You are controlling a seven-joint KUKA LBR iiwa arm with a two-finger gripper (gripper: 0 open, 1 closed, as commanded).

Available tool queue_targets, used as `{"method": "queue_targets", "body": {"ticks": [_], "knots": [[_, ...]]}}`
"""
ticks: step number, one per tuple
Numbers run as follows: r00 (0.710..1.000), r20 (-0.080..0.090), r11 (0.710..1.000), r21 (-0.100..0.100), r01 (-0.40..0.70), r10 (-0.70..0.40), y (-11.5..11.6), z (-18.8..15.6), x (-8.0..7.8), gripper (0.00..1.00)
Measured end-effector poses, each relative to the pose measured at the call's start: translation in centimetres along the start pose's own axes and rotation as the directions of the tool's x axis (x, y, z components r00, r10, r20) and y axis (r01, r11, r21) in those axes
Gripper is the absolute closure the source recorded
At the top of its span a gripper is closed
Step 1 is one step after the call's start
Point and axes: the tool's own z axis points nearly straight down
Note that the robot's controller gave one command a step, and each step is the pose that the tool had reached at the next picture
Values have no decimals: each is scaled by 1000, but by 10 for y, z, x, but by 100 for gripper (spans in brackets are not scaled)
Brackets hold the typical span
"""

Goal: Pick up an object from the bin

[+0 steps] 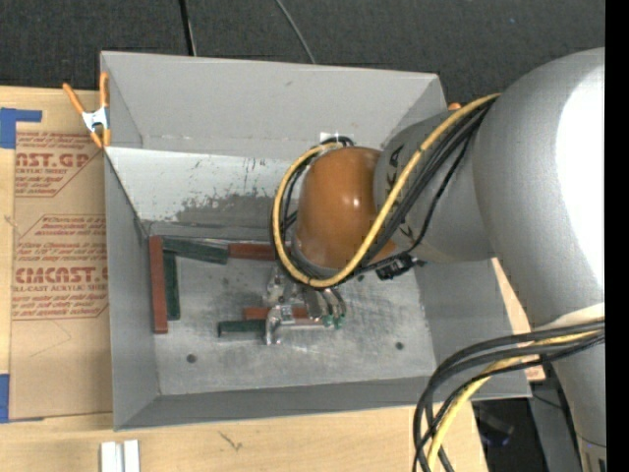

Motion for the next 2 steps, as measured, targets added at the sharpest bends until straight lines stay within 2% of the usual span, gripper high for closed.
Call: {"method": "queue_targets", "body": {"ticks": [1, 2], "knots": [[1000, -8, 1000, 3, 0, 0, 0, -24, 2, 100], [1000, -3, 1000, 2, 0, 0, 0, -39, 0, 100]]}}
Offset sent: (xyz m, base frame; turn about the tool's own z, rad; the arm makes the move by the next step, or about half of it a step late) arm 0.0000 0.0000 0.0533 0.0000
